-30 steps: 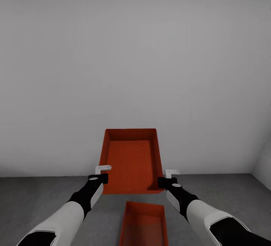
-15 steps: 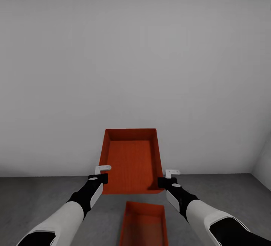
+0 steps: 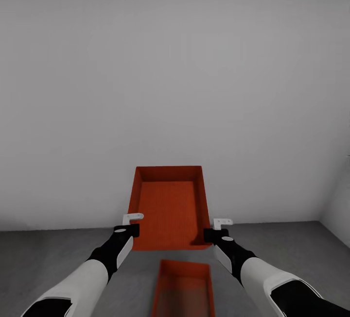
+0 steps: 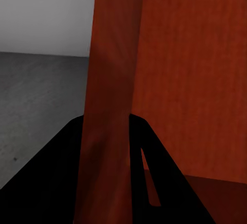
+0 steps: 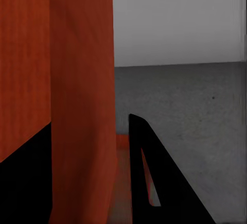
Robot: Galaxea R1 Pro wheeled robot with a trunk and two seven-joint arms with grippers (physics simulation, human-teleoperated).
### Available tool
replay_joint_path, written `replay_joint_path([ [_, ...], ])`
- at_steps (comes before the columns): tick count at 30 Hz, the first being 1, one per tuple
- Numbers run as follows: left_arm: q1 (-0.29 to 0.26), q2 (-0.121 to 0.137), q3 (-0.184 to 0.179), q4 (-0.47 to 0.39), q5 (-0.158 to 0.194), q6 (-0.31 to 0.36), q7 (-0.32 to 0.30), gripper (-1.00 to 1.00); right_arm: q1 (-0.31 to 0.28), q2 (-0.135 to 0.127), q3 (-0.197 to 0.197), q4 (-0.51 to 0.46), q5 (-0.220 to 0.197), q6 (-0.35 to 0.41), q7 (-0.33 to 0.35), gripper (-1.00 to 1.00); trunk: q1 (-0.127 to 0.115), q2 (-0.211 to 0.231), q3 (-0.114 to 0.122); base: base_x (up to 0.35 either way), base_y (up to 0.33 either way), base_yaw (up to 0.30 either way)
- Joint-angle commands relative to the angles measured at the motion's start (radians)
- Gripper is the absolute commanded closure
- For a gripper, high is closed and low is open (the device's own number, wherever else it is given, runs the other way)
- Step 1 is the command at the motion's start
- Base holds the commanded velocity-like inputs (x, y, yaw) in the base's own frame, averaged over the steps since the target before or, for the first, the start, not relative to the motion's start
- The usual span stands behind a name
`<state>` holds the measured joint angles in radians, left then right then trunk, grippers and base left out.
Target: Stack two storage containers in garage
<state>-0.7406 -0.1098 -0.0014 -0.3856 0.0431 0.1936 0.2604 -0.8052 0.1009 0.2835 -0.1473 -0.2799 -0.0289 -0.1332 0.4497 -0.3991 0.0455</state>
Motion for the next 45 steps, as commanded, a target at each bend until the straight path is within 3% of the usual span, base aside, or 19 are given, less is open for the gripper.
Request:
replay_joint_path([
  [1,0.000,0.001,0.023,-0.009,-0.025,0.009,0.052,1.00,0.000,-0.022,-0.030,0.003,-0.011,-0.004,-0.020,1.00,0.000,-0.001,0.000,0.000,0.000,-0.239],
  [19,0.000,0.001,0.023,-0.010,-0.025,0.009,0.053,1.00,0.000,-0.023,-0.030,0.003,-0.012,-0.007,-0.020,1.00,0.000,-0.001,0.000,0.000,0.000,-0.227],
  [35,0.000,0.000,0.023,-0.010,-0.025,0.009,0.052,1.00,0.000,-0.022,-0.030,0.003,-0.010,-0.008,-0.020,1.00,0.000,-0.001,0.000,0.000,0.000,0.002],
  [45,0.000,0.001,0.023,-0.010,-0.025,0.009,0.053,1.00,0.000,-0.024,-0.030,0.003,-0.011,-0.008,-0.020,1.00,0.000,-0.001,0.000,0.000,0.000,0.213],
])
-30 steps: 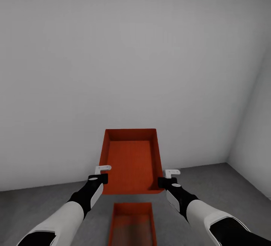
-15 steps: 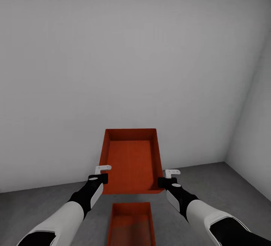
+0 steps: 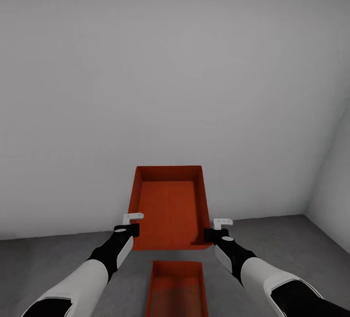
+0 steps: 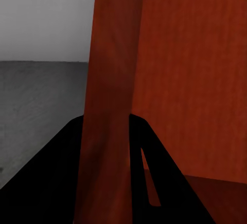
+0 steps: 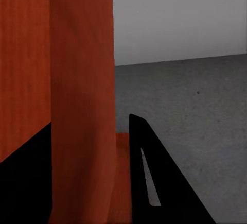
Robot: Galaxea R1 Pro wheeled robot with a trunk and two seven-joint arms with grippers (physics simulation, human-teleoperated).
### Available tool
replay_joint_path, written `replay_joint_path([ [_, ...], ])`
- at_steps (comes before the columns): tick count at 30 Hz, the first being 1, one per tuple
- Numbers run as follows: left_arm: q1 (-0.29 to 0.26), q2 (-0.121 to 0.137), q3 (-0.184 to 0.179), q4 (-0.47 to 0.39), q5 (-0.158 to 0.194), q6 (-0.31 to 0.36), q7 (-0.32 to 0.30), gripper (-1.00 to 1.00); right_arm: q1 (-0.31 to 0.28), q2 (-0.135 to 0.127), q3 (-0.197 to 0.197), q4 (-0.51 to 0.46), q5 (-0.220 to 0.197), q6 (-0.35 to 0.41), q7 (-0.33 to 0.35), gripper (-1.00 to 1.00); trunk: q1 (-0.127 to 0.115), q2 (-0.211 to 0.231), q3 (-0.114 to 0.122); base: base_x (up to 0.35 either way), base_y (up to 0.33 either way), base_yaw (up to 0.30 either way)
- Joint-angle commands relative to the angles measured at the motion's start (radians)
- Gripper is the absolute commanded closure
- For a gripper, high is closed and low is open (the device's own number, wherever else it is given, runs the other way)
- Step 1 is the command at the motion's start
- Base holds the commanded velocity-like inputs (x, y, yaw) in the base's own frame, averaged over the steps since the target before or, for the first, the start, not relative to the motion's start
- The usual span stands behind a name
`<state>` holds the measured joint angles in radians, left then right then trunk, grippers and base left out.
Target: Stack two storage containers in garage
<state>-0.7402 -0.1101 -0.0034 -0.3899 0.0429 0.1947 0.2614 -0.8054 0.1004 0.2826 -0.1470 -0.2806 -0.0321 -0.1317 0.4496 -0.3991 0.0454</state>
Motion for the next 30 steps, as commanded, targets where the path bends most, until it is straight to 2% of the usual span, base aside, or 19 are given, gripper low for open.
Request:
replay_joint_path([
  [1,-0.001,0.001,0.025,-0.006,-0.024,0.008,0.052,1.00,0.000,-0.024,-0.030,0.003,-0.011,-0.005,-0.022,1.00,0.000,-0.001,0.000,0.000,0.000,0.160],
  [13,-0.001,0.000,0.025,-0.004,-0.024,0.008,0.051,1.00,0.000,-0.024,-0.030,0.003,-0.011,-0.006,-0.022,1.00,0.000,-0.001,0.000,0.017,0.000,0.028],
  [30,-0.001,0.001,0.025,-0.003,-0.024,0.008,0.050,1.00,0.000,-0.023,-0.030,0.003,-0.011,-0.005,-0.021,1.00,0.000,-0.001,0.000,0.239,0.000,0.000],
])
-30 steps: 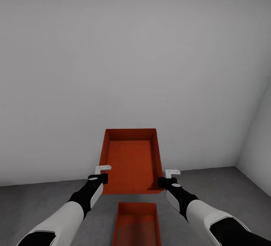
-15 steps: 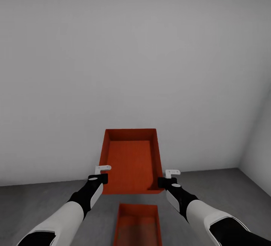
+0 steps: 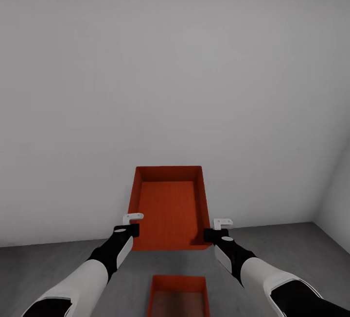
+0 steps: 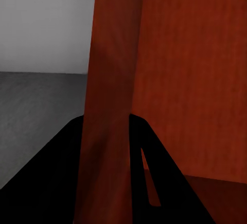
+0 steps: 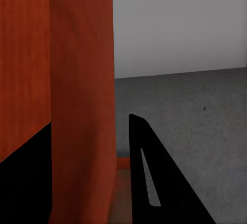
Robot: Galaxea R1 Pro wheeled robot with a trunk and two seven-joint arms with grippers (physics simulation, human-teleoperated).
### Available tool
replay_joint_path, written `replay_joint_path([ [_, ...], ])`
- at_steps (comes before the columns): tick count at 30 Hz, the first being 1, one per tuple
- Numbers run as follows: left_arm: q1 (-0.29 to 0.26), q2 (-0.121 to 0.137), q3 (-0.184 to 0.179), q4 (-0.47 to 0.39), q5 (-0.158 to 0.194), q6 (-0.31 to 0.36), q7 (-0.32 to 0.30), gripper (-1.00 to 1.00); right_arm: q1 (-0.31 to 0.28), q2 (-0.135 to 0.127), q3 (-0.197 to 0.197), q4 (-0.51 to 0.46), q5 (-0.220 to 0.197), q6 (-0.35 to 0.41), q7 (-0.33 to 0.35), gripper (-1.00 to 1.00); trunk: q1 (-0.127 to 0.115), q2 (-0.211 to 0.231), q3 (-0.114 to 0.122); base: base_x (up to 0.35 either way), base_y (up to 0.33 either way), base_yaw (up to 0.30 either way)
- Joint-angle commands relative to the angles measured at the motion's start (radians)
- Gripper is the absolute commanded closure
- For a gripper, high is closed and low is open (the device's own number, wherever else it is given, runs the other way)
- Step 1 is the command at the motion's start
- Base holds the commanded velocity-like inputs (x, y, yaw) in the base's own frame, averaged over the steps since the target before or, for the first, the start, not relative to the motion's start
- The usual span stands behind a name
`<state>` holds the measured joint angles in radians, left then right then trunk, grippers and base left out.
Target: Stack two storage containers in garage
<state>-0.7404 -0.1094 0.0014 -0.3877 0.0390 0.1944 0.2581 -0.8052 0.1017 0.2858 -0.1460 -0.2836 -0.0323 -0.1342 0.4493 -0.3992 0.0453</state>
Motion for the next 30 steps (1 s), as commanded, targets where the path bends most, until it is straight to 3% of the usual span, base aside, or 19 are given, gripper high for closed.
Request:
replay_joint_path([
  [1,-0.001,0.001,0.020,-0.005,-0.021,0.008,0.054,1.00,0.000,-0.025,-0.033,0.002,-0.008,-0.005,-0.018,1.00,0.001,-0.001,0.000,0.174,0.000,0.000],
  [10,-0.001,0.000,0.020,-0.005,-0.021,0.008,0.054,1.00,0.000,-0.025,-0.033,0.002,-0.008,-0.005,-0.019,1.00,0.001,-0.001,0.000,0.074,0.000,-0.009],
  [20,-0.001,0.000,0.020,-0.006,-0.021,0.008,0.054,1.00,0.000,-0.024,-0.033,0.002,-0.008,-0.003,-0.019,1.00,0.001,-0.001,0.000,0.002,0.000,-0.206],
  [30,-0.001,0.001,0.020,-0.005,-0.021,0.008,0.054,1.00,0.000,-0.024,-0.033,0.002,-0.008,-0.004,-0.019,1.00,0.001,-0.001,0.000,0.000,0.000,-0.027],
])
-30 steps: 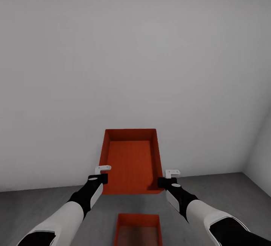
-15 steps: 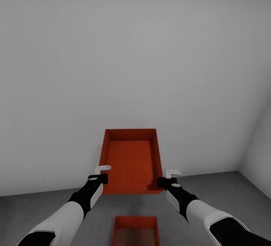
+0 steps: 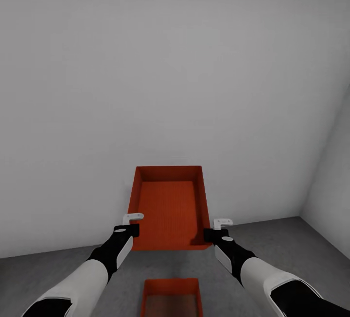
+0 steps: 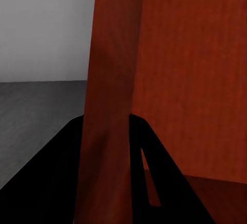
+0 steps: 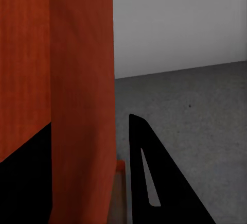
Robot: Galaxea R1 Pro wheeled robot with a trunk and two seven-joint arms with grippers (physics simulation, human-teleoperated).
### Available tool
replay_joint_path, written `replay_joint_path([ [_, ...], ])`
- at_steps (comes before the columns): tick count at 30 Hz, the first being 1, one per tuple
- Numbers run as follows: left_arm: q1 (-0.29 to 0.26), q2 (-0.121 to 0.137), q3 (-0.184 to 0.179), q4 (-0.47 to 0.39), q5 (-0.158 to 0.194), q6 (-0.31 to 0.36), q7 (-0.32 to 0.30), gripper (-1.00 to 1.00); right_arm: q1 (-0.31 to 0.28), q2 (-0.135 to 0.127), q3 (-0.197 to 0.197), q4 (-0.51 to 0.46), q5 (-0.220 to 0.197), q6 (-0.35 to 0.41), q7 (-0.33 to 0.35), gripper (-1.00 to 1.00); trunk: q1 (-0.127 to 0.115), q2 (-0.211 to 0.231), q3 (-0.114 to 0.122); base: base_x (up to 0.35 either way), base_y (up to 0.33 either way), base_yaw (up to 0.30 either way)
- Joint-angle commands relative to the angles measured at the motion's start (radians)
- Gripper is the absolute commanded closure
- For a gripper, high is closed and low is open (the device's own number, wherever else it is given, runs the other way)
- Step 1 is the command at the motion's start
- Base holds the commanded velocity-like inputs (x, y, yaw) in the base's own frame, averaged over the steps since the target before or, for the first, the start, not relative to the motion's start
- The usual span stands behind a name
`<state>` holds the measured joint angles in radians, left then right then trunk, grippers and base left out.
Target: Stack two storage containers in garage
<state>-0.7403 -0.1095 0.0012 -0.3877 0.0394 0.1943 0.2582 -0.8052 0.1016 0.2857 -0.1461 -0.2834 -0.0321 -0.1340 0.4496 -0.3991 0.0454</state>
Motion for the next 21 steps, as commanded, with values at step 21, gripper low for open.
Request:
replay_joint_path([
  [21,-0.001,-0.006,0.019,0.002,-0.019,0.008,0.054,1.00,0.000,-0.023,-0.033,0.003,-0.008,-0.006,-0.022,1.00,0.000,-0.001,0.000,0.000,0.000,0.000],
])
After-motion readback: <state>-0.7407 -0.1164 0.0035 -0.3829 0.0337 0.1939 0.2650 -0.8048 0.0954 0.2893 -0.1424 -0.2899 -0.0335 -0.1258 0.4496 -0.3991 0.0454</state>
